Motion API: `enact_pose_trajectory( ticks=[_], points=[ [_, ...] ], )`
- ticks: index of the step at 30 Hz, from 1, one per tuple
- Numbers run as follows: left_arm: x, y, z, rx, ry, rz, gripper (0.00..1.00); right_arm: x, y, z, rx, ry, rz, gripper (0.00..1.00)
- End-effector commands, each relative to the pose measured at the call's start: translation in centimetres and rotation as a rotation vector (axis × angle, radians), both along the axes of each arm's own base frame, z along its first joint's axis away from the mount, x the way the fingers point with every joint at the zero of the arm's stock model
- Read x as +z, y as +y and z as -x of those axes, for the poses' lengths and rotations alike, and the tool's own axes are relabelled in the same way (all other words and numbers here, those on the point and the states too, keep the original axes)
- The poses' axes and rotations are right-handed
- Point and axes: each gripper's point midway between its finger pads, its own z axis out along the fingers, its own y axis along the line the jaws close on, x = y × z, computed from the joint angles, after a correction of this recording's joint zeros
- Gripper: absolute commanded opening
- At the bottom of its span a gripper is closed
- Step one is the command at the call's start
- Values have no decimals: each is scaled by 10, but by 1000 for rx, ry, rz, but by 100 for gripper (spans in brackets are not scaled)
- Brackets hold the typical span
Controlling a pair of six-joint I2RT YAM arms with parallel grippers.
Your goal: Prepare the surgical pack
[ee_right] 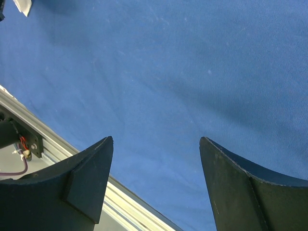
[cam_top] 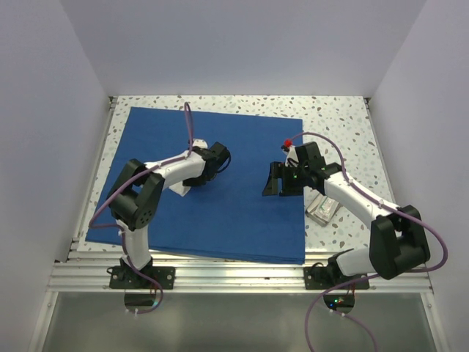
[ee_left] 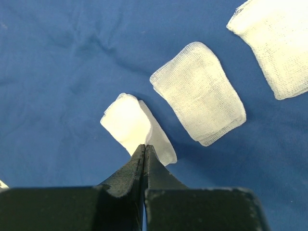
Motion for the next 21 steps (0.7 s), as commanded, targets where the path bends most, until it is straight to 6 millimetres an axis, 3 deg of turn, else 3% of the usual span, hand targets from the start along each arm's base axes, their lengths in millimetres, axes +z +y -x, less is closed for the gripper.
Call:
enact_pose_trajectory(
  ticks=[1, 3, 6, 7, 11, 17, 20, 21],
  points=[
    [3, -7, -7, -15, -35, 32, 0, 3, 5, -2, 29, -27, -17, 76],
    [3, -7, -7, -9, -38, 39, 1, 3, 5, -2, 29, -27, -17, 76],
    [9, -8, -5, -6, -51, 58, 17, 1, 5, -2, 31, -25, -17, 76],
    [13, -9, -4, -8, -63, 78, 28, 2, 6, -1, 31, -24, -17, 76],
    [30, -9, 2, -8, -100, 133, 45, 2, 5, -2, 30, -25, -18, 76],
    [50, 0, 28, 16, -141, 251, 49, 3, 6, -1, 34, -26, -17, 76],
    [44, 4, 37, 25, -125, 378, 49, 2, 7, 1, 38, -21, -17, 76],
    [39, -2, 40, 14, -125, 472, 47, 1, 7, 1, 40, -20, -18, 76]
  ],
)
